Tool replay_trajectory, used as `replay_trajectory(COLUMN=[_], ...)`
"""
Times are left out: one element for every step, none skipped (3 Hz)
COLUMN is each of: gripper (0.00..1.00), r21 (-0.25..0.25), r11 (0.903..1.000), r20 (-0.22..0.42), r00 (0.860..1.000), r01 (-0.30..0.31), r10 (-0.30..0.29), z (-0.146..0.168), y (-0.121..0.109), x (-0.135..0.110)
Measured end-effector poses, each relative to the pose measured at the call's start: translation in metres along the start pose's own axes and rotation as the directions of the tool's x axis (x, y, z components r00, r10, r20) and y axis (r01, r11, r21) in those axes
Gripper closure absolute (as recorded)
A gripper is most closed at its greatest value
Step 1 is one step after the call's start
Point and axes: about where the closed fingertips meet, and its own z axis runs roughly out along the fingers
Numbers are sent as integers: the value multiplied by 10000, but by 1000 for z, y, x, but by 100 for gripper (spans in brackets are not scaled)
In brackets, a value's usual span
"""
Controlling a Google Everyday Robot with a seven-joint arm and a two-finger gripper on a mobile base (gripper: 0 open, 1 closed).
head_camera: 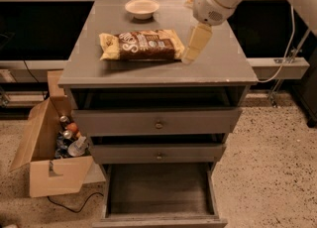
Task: Place brown chip bag into bottom drawer
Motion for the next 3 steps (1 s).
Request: replay_trajectory(gripper=[0,0,0], r21=[81,-104,-488], r11=[9992,9989,9983], r20=[338,428,512], r00=[9987,9980,9982], r01=[388,462,325], r10=[-390,-457,-300], z=[32,66,99], y=[-24,-39,-45], x=[-22,-31,-34])
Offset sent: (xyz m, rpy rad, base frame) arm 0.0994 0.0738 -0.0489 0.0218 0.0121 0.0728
